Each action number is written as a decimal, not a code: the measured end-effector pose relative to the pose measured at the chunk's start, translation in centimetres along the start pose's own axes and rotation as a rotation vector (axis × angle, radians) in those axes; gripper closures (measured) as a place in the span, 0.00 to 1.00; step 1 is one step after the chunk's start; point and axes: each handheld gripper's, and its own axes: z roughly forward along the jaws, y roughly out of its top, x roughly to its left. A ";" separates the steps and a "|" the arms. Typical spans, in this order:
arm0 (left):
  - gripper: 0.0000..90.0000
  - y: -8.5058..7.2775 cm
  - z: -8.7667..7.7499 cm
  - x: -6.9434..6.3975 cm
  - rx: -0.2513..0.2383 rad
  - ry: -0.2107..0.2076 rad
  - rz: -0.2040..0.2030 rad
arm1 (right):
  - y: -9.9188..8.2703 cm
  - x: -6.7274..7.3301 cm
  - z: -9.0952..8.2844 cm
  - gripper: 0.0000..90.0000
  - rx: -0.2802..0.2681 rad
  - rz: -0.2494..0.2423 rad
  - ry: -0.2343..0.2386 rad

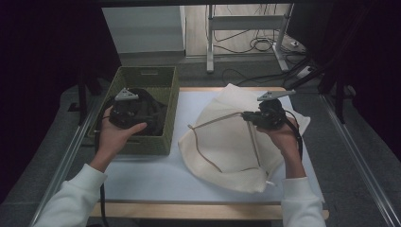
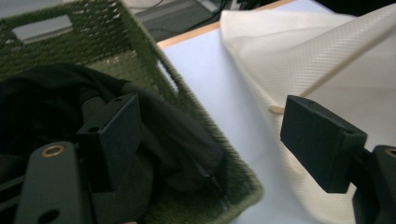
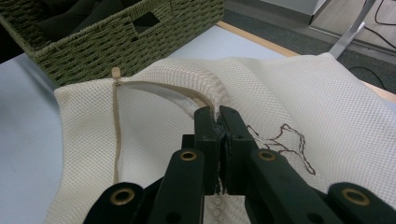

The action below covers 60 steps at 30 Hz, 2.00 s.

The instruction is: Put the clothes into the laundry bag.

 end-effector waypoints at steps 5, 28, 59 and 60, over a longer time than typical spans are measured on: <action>0.25 0.6 1.4 0.9 0.039 0.017 -0.024 | 0.0 0.0 0.0 0.96 -0.001 -0.004 -0.010; 0.22 2.2 5.8 4.8 0.124 0.115 -0.141 | -0.1 -0.3 -0.1 0.96 -0.005 -0.004 -0.005; 0.18 2.7 11.1 8.2 0.198 0.168 -0.251 | -0.2 -0.5 -0.3 0.96 -0.020 -0.010 -0.003; 0.18 2.7 11.4 8.3 0.198 0.166 -0.260 | -0.2 -0.5 -0.3 0.96 -0.020 -0.010 -0.003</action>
